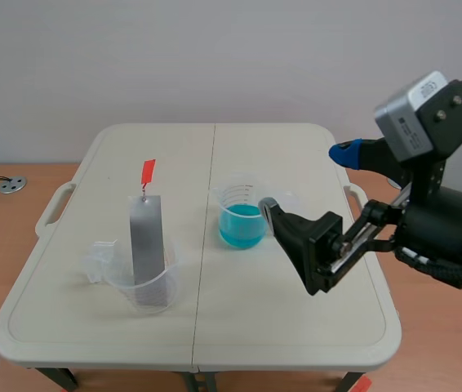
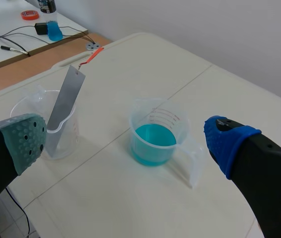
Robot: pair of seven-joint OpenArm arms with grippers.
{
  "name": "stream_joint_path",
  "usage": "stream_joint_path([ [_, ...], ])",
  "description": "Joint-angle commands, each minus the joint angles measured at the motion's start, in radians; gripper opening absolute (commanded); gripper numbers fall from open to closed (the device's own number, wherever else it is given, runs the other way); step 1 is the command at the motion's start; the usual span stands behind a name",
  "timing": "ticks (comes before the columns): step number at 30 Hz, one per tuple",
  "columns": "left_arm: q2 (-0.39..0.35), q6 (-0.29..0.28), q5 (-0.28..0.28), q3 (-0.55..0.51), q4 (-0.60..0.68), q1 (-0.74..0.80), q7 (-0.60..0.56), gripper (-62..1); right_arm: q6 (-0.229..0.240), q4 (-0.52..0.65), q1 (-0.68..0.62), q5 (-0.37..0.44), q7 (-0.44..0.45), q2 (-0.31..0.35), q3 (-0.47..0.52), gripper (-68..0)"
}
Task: Hold the metal plate by the orange handle, dip it into the blue solution, take it out and point at it, then put the plate back in the beaker on the left.
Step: 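Return to the home posture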
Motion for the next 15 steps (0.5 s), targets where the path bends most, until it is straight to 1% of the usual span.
stream_joint_path([
  [1, -0.003, 0.0, 0.001, -0.001, 0.038, 0.008, -0.048, 1.4, -0.004, 0.023, -0.022, 0.009, 0.033, 0.017, 0.034, -1.2],
  [3, -0.003, -0.011, 0.009, -0.011, 0.076, 0.008, -0.094, 1.4, -0.004, 0.034, -0.068, 0.003, 0.051, 0.024, 0.068, -1.2],
  [7, -0.003, -0.048, 0.051, -0.011, 0.151, 0.008, -0.161, 1.4, -0.004, 0.045, -0.147, 0.003, 0.103, 0.037, 0.119, -1.2],
  [12, -0.003, -0.049, 0.055, -0.011, 0.243, 0.027, -0.167, 1.4, -0.004, 0.051, -0.214, -0.016, 0.148, 0.044, 0.156, -1.2],
  [15, 0.001, -0.084, 0.056, -0.011, 0.285, 0.065, -0.167, 1.4, -0.004, 0.051, -0.228, -0.016, 0.153, 0.044, 0.163, -1.2],
])
